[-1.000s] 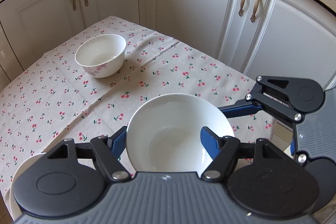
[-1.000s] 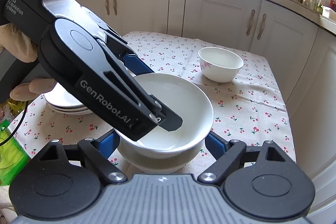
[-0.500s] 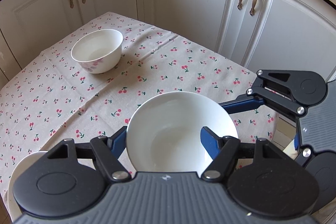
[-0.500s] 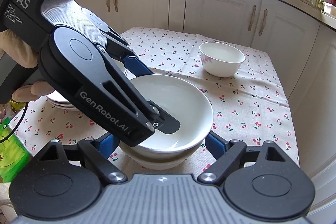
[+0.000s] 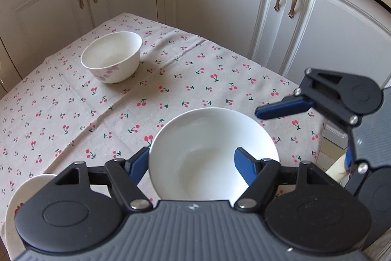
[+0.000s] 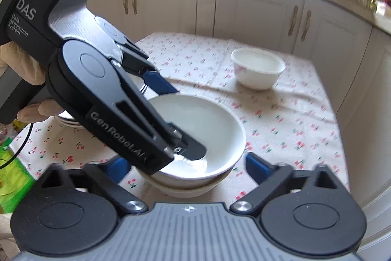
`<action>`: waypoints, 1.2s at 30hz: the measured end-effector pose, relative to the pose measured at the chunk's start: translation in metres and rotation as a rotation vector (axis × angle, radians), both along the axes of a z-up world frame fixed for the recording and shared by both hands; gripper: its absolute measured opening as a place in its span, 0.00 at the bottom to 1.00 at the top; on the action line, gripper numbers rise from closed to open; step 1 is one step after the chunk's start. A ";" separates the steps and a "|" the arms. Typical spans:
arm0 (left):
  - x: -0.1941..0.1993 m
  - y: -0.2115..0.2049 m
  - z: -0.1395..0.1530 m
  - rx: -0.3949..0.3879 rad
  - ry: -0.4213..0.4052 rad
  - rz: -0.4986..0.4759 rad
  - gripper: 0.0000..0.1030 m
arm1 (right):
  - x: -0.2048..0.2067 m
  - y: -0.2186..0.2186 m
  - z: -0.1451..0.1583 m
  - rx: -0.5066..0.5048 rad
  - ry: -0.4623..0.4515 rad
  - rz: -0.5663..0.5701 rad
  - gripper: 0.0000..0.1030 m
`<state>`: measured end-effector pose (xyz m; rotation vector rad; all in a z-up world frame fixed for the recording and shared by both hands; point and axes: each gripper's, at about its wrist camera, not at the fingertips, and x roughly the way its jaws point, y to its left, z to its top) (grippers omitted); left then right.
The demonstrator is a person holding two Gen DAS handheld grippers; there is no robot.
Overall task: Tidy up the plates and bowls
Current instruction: 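Open the left tool and release the nested white bowl, then move the left tool toward the remaining plain white bowl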
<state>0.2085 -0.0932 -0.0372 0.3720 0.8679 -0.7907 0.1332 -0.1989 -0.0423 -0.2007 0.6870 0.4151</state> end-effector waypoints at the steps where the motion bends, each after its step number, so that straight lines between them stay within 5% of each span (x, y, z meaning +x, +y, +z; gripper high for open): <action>1: 0.000 0.002 0.001 0.000 -0.004 0.001 0.73 | -0.001 0.000 0.001 0.000 -0.008 0.006 1.00; 23: -0.005 0.057 -0.010 -0.099 0.021 0.083 0.74 | -0.012 -0.004 0.012 -0.019 -0.022 0.009 1.00; 36: 0.010 0.042 0.029 -0.121 -0.085 0.043 0.83 | -0.008 -0.039 0.037 0.024 -0.130 -0.059 1.00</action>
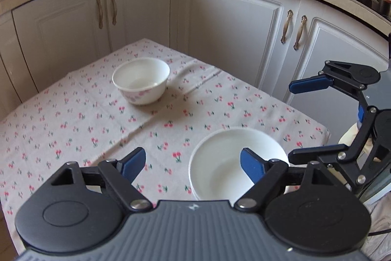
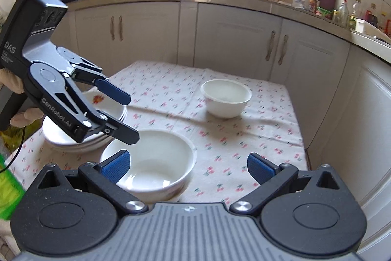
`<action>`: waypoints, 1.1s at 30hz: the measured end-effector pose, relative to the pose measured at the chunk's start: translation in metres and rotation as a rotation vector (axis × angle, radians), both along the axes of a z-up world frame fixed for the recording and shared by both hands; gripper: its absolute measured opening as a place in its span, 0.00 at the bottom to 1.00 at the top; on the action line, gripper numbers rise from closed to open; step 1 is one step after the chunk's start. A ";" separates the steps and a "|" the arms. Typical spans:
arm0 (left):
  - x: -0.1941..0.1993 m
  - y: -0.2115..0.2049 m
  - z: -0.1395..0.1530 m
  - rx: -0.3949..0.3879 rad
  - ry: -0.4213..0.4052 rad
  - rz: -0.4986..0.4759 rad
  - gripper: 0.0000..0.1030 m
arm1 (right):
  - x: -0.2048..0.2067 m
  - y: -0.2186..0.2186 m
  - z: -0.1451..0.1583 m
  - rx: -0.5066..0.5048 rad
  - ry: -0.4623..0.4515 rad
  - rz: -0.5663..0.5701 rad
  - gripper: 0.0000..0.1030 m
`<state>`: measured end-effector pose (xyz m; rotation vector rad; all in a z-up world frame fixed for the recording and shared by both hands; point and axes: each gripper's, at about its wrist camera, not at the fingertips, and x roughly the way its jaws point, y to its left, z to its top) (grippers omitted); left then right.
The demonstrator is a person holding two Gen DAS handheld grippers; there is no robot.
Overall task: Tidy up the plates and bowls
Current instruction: 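Move the left tool toward the remaining plain white bowl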
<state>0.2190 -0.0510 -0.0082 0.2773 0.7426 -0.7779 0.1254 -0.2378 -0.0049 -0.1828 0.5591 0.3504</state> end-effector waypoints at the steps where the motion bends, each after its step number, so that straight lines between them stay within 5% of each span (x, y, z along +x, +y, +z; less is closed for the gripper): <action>1: 0.004 -0.002 0.003 0.002 -0.009 0.000 0.84 | 0.005 -0.003 0.000 0.005 -0.003 -0.007 1.00; 20: 0.136 -0.041 -0.011 0.023 0.026 0.109 0.88 | 0.124 -0.032 -0.009 0.002 0.056 -0.038 1.00; 33: 0.193 -0.061 -0.042 0.047 0.084 0.151 0.81 | 0.190 -0.015 -0.042 -0.045 0.119 0.077 0.99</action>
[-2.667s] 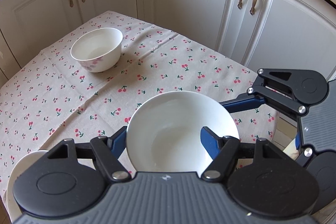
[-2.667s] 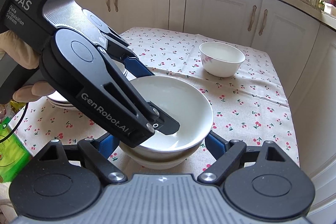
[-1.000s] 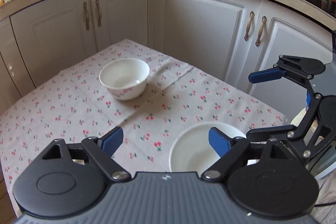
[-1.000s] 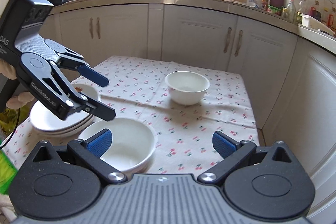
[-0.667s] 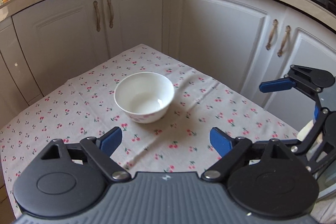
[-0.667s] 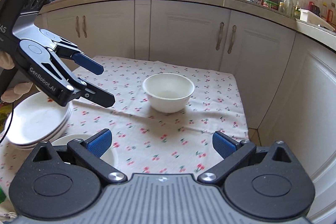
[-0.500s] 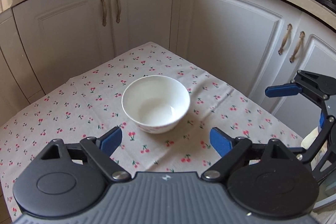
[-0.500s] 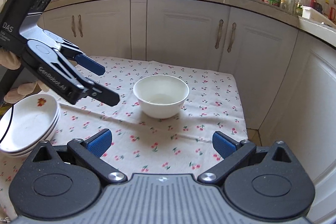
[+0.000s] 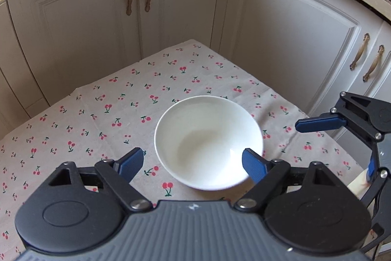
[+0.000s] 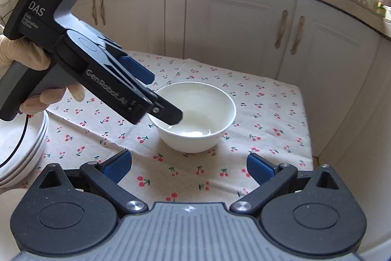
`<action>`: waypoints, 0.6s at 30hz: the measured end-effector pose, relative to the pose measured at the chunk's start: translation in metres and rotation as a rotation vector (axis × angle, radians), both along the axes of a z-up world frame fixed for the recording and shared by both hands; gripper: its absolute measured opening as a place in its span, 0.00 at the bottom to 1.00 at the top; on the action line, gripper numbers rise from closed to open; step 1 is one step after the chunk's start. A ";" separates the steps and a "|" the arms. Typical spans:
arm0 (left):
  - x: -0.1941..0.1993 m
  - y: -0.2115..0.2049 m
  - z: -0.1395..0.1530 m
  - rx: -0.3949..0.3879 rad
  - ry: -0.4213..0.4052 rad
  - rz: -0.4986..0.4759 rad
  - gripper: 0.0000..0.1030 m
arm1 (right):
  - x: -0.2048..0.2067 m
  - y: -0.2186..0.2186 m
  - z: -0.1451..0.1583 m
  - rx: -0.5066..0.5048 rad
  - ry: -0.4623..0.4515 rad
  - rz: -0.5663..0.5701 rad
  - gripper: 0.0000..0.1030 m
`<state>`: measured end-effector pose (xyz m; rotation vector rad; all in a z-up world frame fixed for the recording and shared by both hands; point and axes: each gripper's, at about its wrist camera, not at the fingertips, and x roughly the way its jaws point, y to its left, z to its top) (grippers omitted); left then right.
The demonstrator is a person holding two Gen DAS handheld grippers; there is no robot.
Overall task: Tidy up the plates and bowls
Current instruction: 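Move the left tool toward the remaining plain white bowl, then close the left tool on the rim of that white bowl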
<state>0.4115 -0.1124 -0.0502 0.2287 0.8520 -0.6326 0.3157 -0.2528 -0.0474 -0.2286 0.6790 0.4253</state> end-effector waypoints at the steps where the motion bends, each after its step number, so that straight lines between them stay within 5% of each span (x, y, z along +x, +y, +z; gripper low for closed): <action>1: 0.003 0.000 -0.002 0.001 0.005 0.004 0.78 | 0.005 0.002 -0.002 -0.005 0.001 0.004 0.98; 18: 0.032 -0.004 -0.020 -0.032 0.054 -0.009 0.59 | 0.047 0.021 -0.021 -0.049 0.004 0.034 0.84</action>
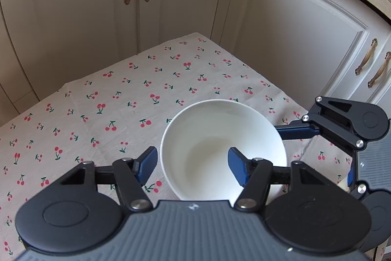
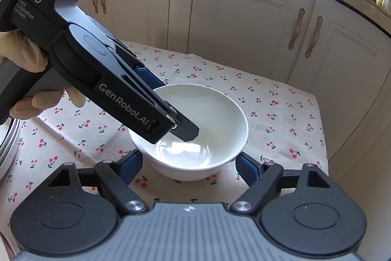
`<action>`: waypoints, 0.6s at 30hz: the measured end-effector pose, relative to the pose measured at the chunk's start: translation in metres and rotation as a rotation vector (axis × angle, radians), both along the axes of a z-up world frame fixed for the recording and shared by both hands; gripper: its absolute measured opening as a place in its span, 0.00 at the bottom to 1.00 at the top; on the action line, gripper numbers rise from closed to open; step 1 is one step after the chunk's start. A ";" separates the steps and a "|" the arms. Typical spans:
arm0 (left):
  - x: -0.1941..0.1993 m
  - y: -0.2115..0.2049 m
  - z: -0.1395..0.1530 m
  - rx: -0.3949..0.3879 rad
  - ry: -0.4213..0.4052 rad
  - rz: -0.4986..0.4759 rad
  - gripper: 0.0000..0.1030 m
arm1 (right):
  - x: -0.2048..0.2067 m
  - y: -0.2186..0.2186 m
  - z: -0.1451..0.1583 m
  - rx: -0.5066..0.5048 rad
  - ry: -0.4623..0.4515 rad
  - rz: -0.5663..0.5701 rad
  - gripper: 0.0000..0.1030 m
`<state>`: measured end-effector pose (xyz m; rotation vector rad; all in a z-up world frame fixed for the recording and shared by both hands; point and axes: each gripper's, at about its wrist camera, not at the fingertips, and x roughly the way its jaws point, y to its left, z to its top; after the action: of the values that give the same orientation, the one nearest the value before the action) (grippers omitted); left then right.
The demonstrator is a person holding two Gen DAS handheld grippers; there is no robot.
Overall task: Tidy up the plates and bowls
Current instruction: 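Close the left tool on the rim of that white bowl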
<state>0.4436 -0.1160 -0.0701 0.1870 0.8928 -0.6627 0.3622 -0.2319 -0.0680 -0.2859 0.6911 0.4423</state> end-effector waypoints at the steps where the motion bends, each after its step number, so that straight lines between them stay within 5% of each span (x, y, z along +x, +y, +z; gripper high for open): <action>1: 0.001 -0.001 0.000 -0.002 0.000 -0.004 0.58 | 0.001 0.000 -0.001 -0.002 -0.001 0.000 0.84; 18: -0.008 -0.003 0.006 -0.003 -0.004 -0.025 0.57 | -0.004 0.003 0.005 -0.013 0.008 -0.011 0.83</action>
<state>0.4360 -0.1190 -0.0642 0.1972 0.8864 -0.6871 0.3587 -0.2287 -0.0634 -0.2931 0.7032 0.4291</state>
